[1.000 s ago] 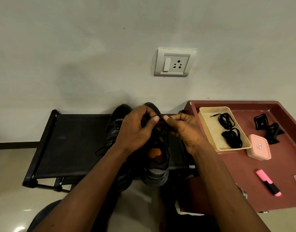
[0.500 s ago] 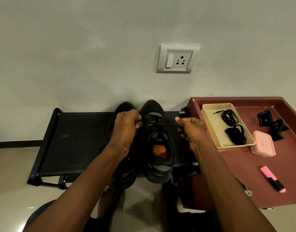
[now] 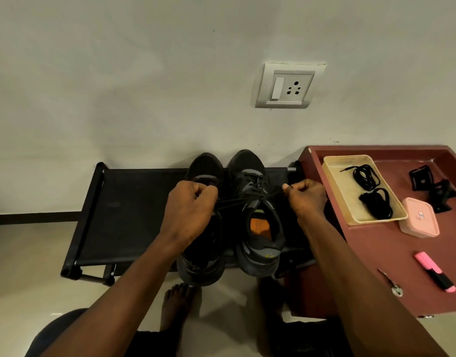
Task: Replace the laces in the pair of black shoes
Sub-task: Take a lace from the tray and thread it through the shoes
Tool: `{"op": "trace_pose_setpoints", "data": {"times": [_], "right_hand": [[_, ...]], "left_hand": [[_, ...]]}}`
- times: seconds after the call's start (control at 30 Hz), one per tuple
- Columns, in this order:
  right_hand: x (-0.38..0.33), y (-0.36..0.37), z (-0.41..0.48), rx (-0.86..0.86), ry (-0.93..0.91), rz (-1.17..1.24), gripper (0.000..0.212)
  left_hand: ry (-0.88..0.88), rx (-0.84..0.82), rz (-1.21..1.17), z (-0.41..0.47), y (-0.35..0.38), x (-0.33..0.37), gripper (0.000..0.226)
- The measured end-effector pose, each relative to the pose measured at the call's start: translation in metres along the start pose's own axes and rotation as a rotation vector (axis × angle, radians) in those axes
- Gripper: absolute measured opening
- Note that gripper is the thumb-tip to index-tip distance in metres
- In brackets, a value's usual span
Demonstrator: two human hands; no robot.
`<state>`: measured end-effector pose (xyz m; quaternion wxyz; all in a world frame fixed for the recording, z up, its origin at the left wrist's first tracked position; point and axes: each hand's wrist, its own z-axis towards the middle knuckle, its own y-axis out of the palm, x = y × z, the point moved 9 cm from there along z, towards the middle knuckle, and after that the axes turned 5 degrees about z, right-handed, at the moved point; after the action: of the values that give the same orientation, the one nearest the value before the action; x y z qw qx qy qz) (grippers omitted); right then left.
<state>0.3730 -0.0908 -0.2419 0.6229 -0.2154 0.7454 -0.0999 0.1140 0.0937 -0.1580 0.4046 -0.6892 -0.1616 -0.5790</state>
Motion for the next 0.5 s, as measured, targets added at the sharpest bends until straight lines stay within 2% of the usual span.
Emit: {"op": "trace_pose_setpoints", "data": {"times": [0.13,0.3,0.4,0.43,0.5], "right_hand": [[-0.002,0.01,-0.006,-0.044,-0.044,-0.075,0.021],[-0.009,0.018,-0.011,-0.207,-0.088,-0.182,0.015],[-0.025,0.011,-0.021,-0.261,-0.156,-0.214,0.03],[-0.03,0.007,-0.027,-0.283,-0.184,-0.229,0.035],[-0.036,0.002,-0.04,-0.366,-0.213,-0.265,0.041]], "left_hand": [[0.013,0.023,0.098,0.0,-0.001,0.002,0.046],[0.115,0.073,0.393,0.003,-0.012,0.017,0.033],[0.11,0.086,0.53,0.001,-0.02,0.021,0.022],[0.095,0.072,0.539,0.0,-0.022,0.019,0.023],[0.031,-0.009,0.535,-0.002,-0.026,0.005,0.043]]}}
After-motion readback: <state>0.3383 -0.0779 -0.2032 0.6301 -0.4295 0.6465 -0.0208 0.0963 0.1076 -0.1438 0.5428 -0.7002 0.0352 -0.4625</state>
